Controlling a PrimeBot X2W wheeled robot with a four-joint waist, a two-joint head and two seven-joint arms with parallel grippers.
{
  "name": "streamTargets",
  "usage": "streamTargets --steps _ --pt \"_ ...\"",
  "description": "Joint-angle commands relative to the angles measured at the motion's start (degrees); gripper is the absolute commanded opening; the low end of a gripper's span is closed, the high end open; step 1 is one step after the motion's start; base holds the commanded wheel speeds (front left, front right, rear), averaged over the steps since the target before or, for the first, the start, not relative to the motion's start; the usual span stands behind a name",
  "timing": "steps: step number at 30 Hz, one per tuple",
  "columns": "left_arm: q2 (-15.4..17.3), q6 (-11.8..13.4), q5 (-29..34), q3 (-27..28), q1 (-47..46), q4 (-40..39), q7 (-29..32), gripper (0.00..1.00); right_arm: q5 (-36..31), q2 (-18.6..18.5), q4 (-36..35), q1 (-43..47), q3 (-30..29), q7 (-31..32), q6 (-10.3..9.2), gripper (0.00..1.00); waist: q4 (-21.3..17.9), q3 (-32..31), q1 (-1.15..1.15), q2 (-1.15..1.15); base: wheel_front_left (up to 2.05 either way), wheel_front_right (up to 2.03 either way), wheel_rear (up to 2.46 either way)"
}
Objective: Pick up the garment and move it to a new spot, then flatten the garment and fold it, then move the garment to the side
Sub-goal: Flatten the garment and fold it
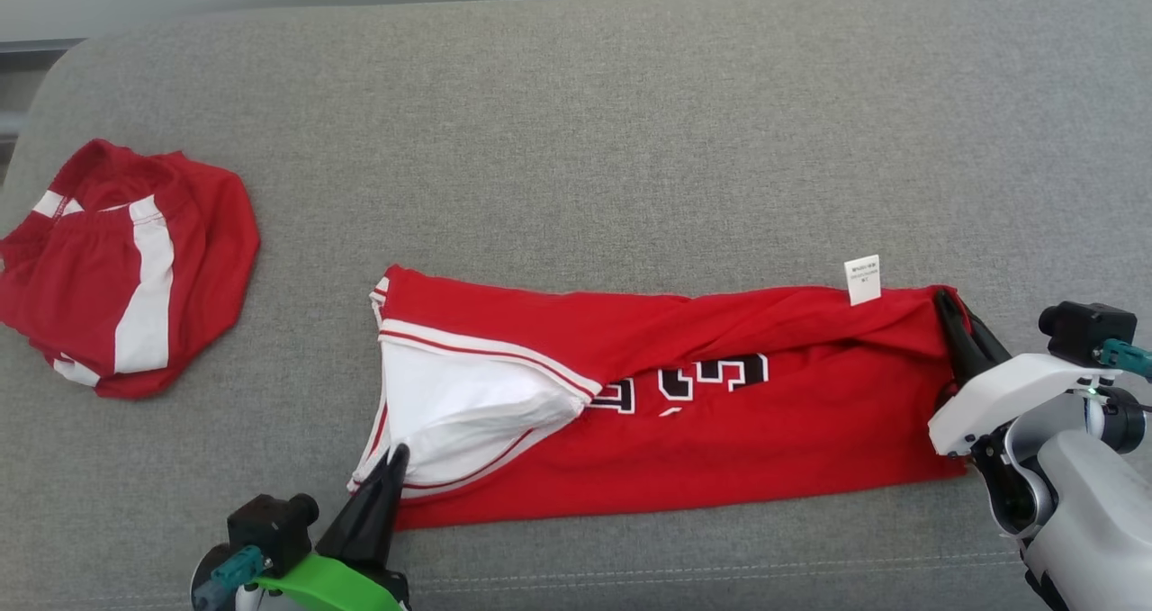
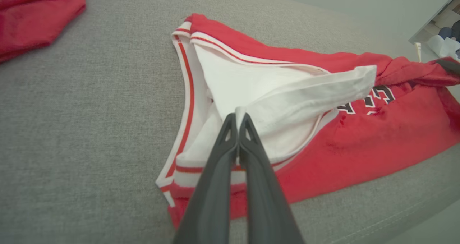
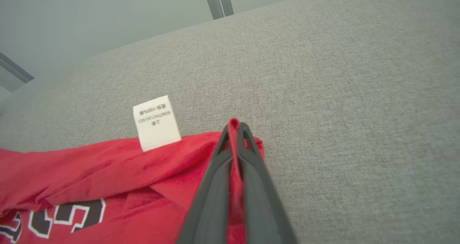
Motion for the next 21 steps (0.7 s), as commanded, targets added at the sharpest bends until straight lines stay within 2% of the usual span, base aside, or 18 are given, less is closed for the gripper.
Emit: streamTargets --steps 1,2,3,4,5,6,7,14,21 --pt "-0.01 -0.16 0.35 -0.04 0.17 0.70 -0.19 0.00 0.24 -0.02 0.13 0.75 0.14 -0.25 -0.02 0.00 0.12 -0.22 0.00 0.00 0.00 0.00 0.00" --pt "0.00 -0.15 1.05 -0.48 -0.14 1.56 -0.19 0.00 0.47 0.05 0.28 1.04 0.29 -0.25 -0.02 0.00 0.13 -0.41 0.00 0.00 0.00 0.00 0.00" --pt "-0.37 -0.16 1.17 -0.52 -0.49 2.15 -0.19 0.00 0.72 0.10 0.53 1.35 0.63 -0.25 -0.02 0.09 0.16 -0.58 0.00 0.00 0.00 0.00 0.00" --pt "-1.11 -0.17 1.07 -0.11 -0.71 2.99 -0.19 0.00 0.98 0.03 0.66 1.41 1.00 -0.25 -0.02 0.85 0.21 -0.99 0.00 0.00 0.00 0.00 0.00" --pt "-1.43 -0.17 1.33 0.50 -0.83 3.07 -0.19 0.23 1.36 0.02 0.49 1.46 0.82 -0.25 -0.02 1.00 0.28 -1.13 0.00 0.00 0.00 0.00 0.00" --pt "-1.73 -0.17 1.80 1.08 -0.88 3.03 -0.19 0.50 1.52 0.06 0.26 1.77 0.68 -0.25 -0.02 1.00 0.34 -1.26 0.00 0.00 0.00 0.00 0.00" --pt "-2.12 -0.17 2.13 1.58 -0.77 2.98 -0.19 1.00 1.62 0.04 0.11 2.14 0.52 -0.25 -0.02 1.00 0.39 -1.40 0.00 0.00 0.00 0.00 0.00" --pt "-4.31 -0.18 4.64 5.15 1.29 1.03 -0.19 1.00 0.65 0.30 -3.85 4.83 -3.24 -0.25 -0.02 1.00 0.65 -2.47 0.00 0.00 0.00 0.00 0.00" --pt "-7.32 -0.19 10.03 11.99 3.45 -3.07 -0.19 1.00 -1.61 1.60 -6.56 8.61 -7.49 -0.25 -0.02 1.00 1.06 -4.15 0.00 0.00 0.00 0.00 0.00"
